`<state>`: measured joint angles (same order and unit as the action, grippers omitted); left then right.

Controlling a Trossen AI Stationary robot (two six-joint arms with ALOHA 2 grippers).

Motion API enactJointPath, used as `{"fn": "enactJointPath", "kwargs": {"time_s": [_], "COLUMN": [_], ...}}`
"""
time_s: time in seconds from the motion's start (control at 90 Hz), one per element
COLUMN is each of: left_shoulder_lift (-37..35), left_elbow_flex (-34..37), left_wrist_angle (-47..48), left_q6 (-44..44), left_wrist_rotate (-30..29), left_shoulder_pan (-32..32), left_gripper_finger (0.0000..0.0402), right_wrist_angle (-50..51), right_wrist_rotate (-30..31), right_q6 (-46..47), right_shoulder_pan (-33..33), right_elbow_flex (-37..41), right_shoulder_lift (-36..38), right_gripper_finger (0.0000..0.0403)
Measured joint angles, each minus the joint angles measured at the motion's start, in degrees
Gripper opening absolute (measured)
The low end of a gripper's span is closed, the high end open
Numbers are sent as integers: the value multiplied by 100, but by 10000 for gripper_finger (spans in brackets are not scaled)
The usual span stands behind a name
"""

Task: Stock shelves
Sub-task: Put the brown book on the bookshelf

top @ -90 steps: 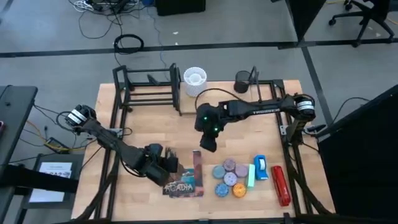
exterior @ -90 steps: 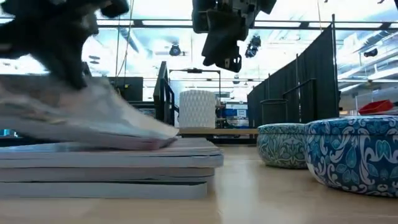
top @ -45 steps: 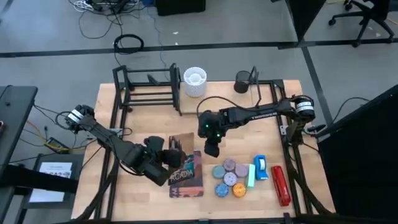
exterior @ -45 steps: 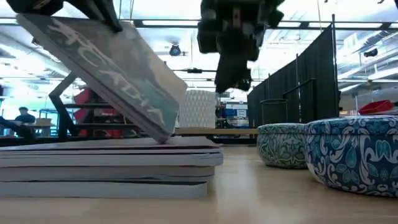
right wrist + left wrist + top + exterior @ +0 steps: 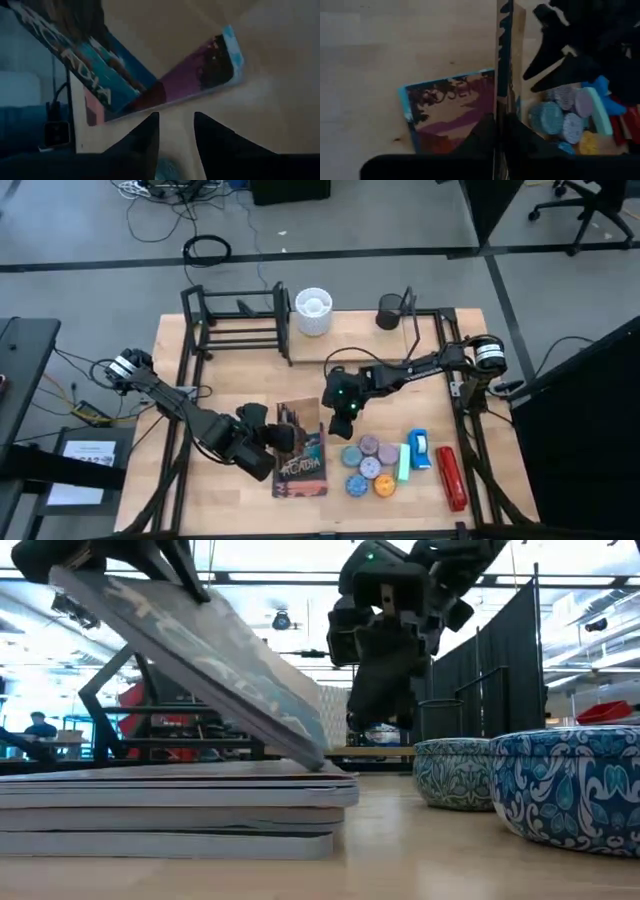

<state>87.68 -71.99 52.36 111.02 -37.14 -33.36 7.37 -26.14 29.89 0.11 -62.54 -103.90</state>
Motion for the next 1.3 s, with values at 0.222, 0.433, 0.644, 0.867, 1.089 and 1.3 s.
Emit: {"fn": "enactJointPath", "kwargs": {"time_s": [0.222,0.433,0.644,0.867,1.089,1.3], "left_shoulder_lift": [-9,-358,-779,-742,-912,-916], "left_elbow_flex": [0,-4,-579,-2185,-2720,-2953], "left_wrist_angle": [-25,23,1178,3817,3777,3770], "left_q6": [0,-153,-342,-489,-2289,-3824], "left_wrist_rotate": [-18,-365,-1268,-2005,-3136,-3282], "left_shoulder_pan": [-7,-7,3,368,1581,3187], "left_gripper_finger": [0,0,0,0,0,0], "right_wrist_angle": [5,88,98,137,195,274], "right_wrist_rotate": [-1014,-1238,-897,-582,-201,197], "right_q6": [53,-40,-92,-212,-247,15], "right_shoulder_pan": [-371,-730,-860,-849,-840,-840], "right_elbow_flex": [9,11,9,9,9,9], "right_shoulder_lift": [13,528,1212,1901,2427,2623], "right_gripper_finger": [117,155,156,141,132,130]}}
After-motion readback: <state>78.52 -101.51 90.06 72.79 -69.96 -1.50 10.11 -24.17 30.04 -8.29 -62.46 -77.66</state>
